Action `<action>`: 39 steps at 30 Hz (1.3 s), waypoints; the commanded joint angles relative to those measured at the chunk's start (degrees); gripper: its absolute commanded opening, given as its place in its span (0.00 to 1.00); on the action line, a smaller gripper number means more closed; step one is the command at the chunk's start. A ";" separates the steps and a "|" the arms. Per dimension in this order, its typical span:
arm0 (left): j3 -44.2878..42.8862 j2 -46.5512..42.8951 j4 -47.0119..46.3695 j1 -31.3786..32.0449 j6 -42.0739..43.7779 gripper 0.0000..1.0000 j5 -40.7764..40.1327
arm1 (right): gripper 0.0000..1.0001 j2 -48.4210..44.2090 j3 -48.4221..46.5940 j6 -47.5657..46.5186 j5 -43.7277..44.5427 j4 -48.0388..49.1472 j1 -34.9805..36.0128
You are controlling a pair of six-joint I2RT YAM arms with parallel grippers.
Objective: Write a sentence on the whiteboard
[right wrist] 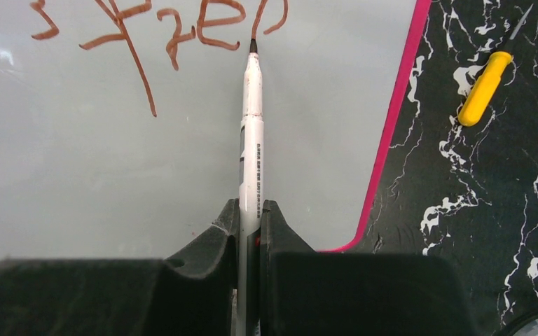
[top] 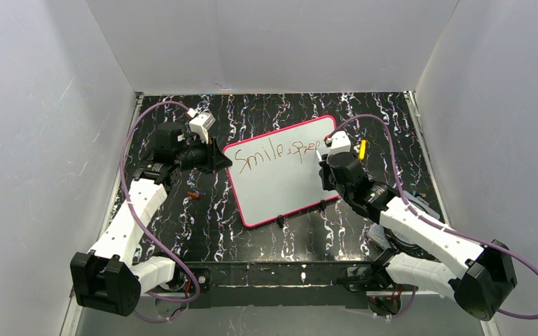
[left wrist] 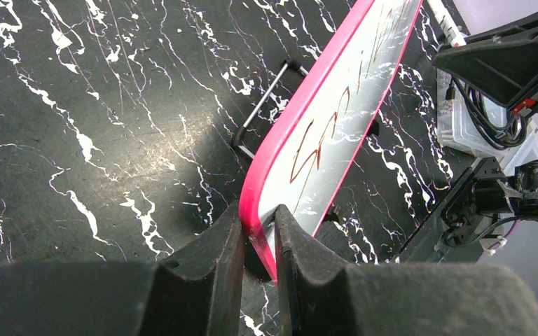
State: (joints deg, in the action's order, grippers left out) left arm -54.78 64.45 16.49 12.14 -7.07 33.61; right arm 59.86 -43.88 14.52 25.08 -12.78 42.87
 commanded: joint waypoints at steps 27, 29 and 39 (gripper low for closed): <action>-0.76 0.27 -0.06 0.24 1.97 0.00 -0.65 | 0.01 1.64 -2.81 -0.45 4.27 2.40 0.07; -0.76 0.30 -0.06 0.25 1.89 0.00 -0.64 | 0.01 1.18 -1.82 0.71 3.39 1.92 0.08; -0.68 -0.10 -0.04 0.25 1.84 0.00 -0.62 | 0.01 -1.09 1.84 4.19 2.36 0.30 0.11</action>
State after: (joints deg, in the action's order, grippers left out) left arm -54.78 64.73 16.34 12.12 -7.09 33.63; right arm 59.83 -42.85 16.95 27.68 -12.21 42.92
